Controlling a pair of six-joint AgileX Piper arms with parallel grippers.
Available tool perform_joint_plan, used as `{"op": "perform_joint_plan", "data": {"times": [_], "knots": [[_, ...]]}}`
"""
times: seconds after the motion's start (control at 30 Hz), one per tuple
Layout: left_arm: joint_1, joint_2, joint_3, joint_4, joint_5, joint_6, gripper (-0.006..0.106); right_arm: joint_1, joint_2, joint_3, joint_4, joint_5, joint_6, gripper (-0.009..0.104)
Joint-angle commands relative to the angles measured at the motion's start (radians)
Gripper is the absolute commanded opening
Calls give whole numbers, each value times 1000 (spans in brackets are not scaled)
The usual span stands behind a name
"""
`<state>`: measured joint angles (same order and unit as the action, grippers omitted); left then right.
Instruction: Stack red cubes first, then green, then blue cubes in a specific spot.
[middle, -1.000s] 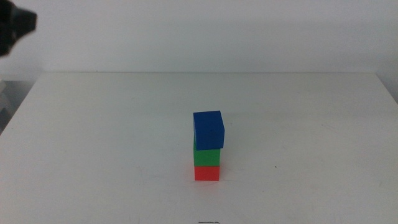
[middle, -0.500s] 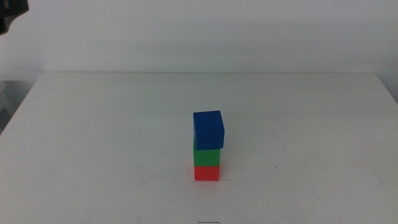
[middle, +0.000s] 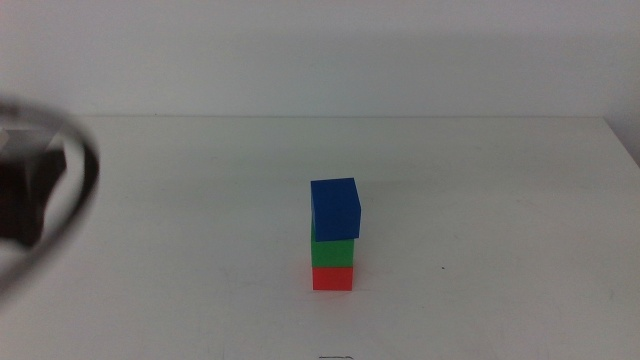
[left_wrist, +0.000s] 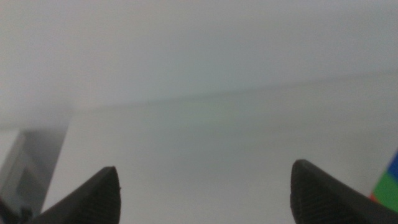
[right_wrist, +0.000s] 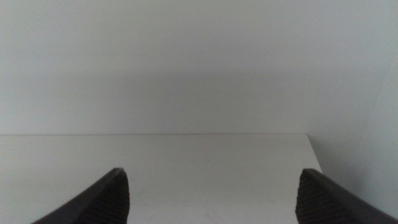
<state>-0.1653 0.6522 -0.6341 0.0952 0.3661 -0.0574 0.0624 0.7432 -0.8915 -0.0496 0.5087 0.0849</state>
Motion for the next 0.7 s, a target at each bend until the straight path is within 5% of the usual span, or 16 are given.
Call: {"op": "perform_joint_plan", "data": {"times": [0.0,0.47,0.67], "knots": [[0,-83,72,2,-93,-12,94,-6,-83,80,-20,-143,-14,71],[60,-583,506,-9,-92,-12,94,-8,-656,768,-34,-206,-14,71],[102,-671,587,-119,-96,-12,94,-8,-760,864,-35,-209,-14,71]]}}
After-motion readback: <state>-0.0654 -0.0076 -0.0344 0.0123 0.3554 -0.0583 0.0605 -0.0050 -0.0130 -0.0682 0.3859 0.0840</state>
